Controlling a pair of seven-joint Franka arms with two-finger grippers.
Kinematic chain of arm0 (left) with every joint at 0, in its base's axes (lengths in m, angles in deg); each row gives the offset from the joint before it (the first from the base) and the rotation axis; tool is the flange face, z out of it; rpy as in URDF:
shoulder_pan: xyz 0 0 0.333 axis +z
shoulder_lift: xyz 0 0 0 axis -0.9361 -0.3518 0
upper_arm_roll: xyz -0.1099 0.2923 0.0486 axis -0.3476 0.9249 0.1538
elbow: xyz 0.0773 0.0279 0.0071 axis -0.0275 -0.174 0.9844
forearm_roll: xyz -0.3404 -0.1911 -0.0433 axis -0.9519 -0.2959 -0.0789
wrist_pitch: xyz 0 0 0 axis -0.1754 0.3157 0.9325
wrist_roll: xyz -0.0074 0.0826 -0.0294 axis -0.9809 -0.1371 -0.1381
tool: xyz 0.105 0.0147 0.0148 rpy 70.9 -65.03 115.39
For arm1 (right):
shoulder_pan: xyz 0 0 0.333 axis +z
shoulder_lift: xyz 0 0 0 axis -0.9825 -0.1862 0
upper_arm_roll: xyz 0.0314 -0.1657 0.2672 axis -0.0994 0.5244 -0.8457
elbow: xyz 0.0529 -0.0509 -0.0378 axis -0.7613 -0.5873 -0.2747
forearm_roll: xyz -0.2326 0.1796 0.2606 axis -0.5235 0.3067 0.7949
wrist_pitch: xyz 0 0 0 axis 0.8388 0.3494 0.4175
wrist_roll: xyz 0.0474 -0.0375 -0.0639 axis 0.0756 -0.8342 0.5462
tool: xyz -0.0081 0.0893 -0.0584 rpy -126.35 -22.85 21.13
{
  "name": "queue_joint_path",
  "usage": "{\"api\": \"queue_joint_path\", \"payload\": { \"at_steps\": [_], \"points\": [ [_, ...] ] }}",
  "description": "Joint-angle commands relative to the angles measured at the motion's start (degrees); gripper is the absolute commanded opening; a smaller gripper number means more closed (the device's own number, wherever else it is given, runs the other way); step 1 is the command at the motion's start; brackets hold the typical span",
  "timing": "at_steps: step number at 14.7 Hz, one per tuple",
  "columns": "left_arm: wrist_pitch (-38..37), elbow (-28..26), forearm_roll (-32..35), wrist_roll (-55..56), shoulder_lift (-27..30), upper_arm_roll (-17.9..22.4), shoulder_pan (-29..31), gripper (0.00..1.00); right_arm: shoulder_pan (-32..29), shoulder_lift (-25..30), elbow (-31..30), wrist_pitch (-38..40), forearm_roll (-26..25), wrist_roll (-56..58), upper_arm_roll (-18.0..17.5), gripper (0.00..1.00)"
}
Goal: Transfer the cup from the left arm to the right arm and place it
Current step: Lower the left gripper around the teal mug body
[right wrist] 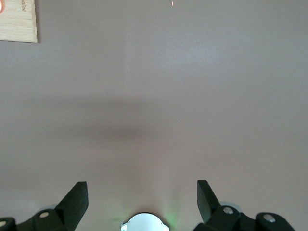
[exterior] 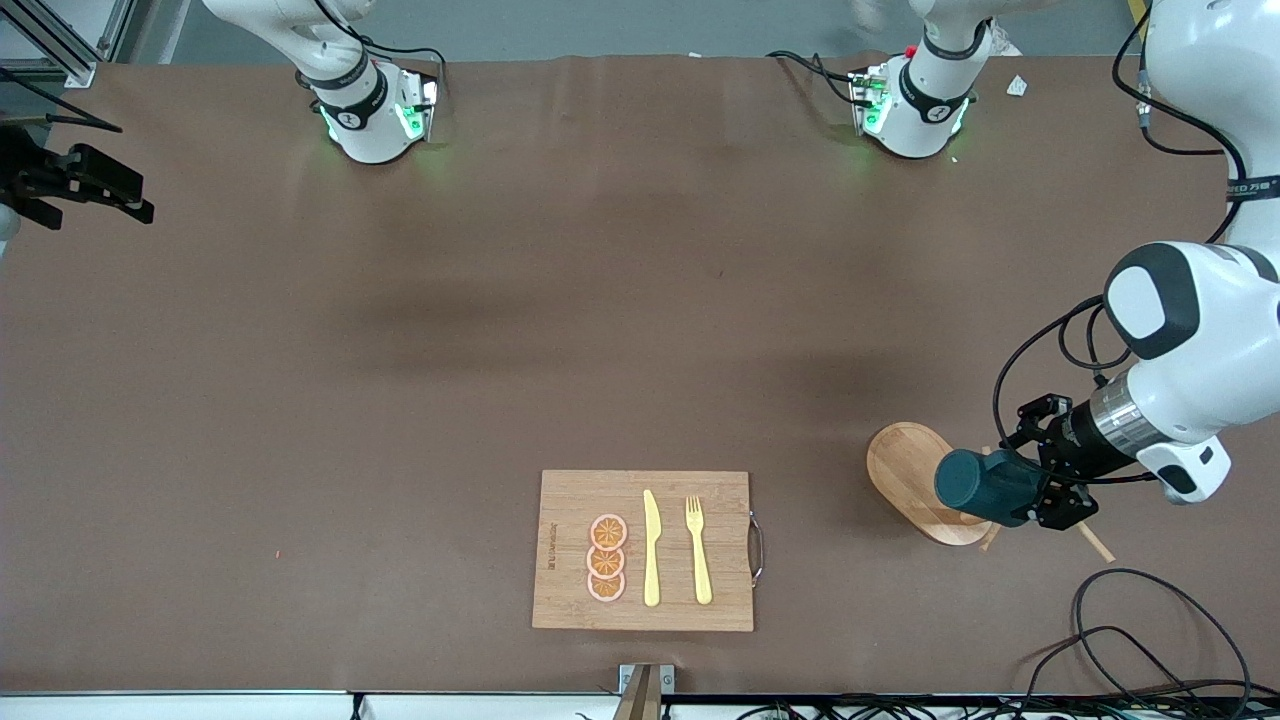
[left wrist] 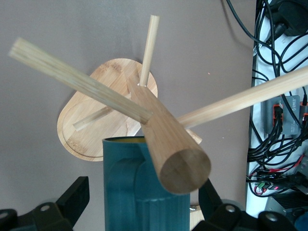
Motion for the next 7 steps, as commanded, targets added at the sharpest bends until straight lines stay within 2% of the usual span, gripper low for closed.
{"api": "queue_joint_path", "payload": {
  "at_steps": [1,7],
  "points": [
    [1.5,-0.3,-0.9,0.5,0.0,-0.1,-0.3,1.00,0.4,0.1,0.3,0.6,-0.5,-0.1,0.0,1.00],
    [2.5,-0.3,-0.9,0.5,-1.1,-0.1,-0.5,1.00,0.3,0.2,0.3,-0.6,0.1,-0.1,-0.1,1.00]
  ]
}}
